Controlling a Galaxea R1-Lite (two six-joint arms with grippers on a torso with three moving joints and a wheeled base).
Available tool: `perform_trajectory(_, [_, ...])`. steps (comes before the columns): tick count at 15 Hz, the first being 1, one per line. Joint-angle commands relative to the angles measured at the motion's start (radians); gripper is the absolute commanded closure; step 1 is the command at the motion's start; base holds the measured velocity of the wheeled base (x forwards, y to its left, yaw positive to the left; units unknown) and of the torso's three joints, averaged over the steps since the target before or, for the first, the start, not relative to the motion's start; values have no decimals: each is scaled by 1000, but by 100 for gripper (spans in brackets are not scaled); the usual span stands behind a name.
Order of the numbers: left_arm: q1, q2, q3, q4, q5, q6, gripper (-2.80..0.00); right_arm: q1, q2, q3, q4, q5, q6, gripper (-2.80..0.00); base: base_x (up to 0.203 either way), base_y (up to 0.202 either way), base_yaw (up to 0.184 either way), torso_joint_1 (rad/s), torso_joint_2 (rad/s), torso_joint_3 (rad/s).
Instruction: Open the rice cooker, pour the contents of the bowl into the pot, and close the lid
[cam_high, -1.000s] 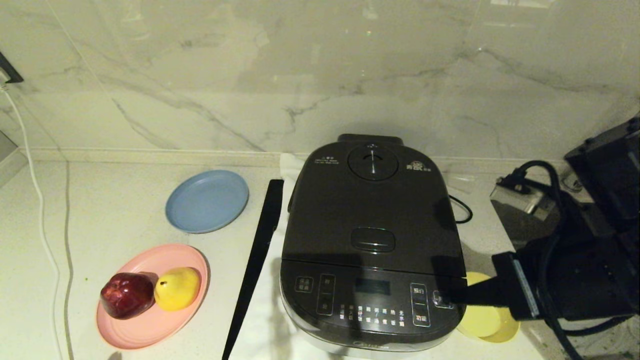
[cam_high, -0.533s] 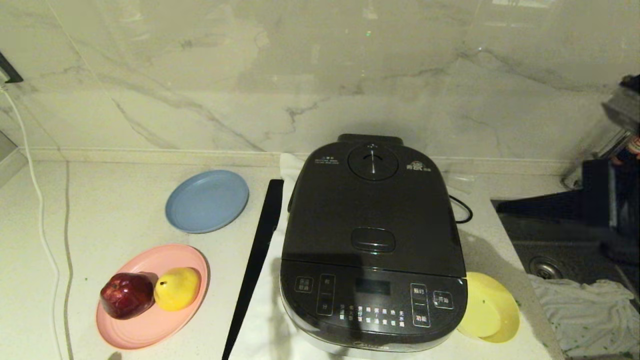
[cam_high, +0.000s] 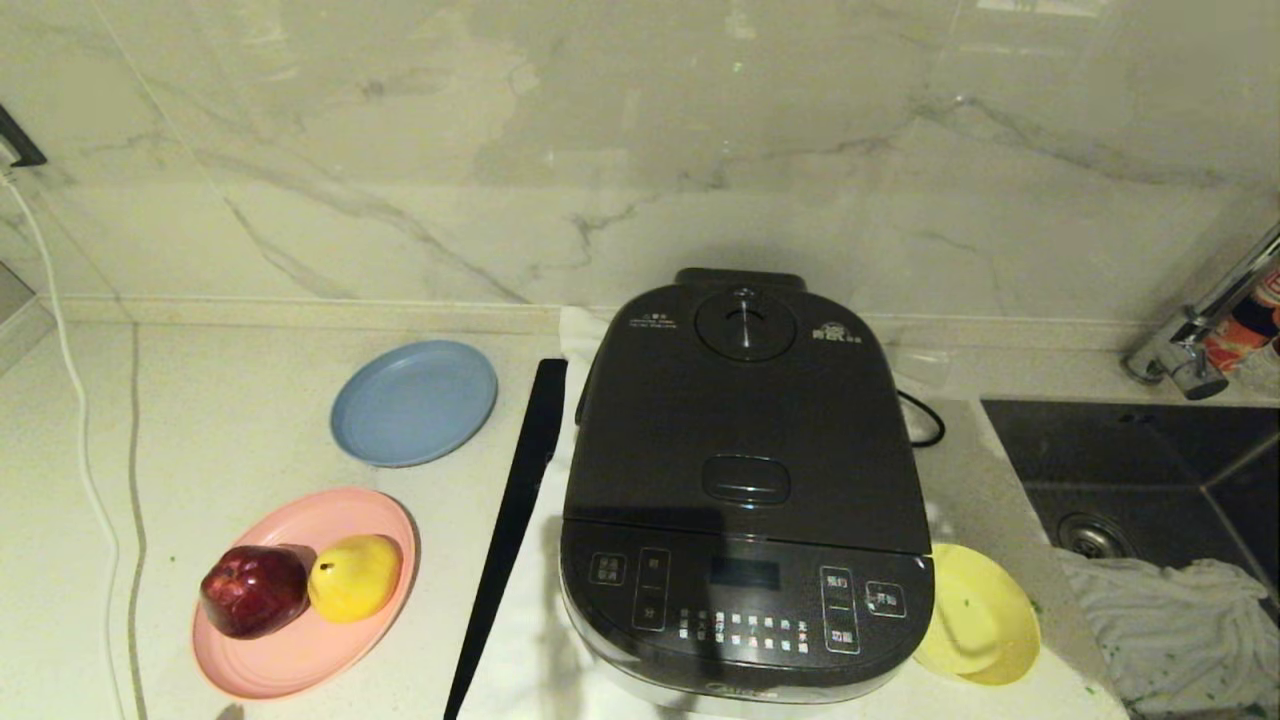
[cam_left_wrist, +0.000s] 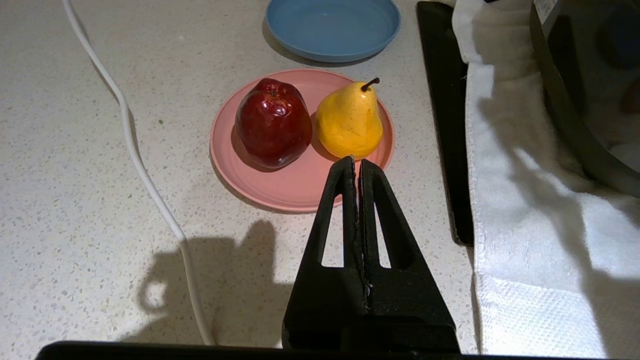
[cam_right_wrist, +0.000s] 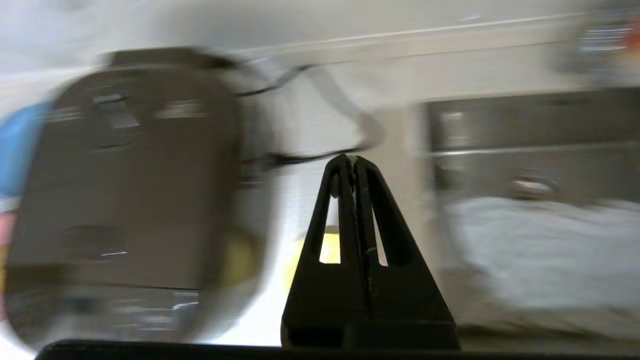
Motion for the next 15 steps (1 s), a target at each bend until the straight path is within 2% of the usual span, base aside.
perform_trajectory(1, [0, -1, 3, 0, 1, 0, 0, -95, -207, 88, 5, -13, -23, 0, 0, 0, 0, 0, 0, 0])
perform_trajectory(2, [0, -1, 4, 0, 1, 0, 0, -142, -283, 130, 9, -16, -36, 0, 0, 0, 0, 0, 0, 0])
perform_trajectory(4, [0, -1, 4, 0, 1, 0, 0, -292, -424, 222, 21, -15, -67, 0, 0, 0, 0, 0, 0, 0])
perform_trajectory(6, [0, -1, 3, 0, 1, 0, 0, -376, -573, 311, 29, 0, -112, 0, 0, 0, 0, 0, 0, 0])
perform_trajectory(9, [0, -1, 4, 0, 1, 0, 0, -434, -783, 496, 33, 27, -154, 0, 0, 0, 0, 0, 0, 0])
perform_trajectory(12, [0, -1, 3, 0, 1, 0, 0, -446, -949, 728, 11, 105, -199, 0, 0, 0, 0, 0, 0, 0])
perform_trajectory(15, [0, -1, 4, 0, 1, 0, 0, -449, -957, 979, -203, 158, -243, 0, 0, 0, 0, 0, 0, 0])
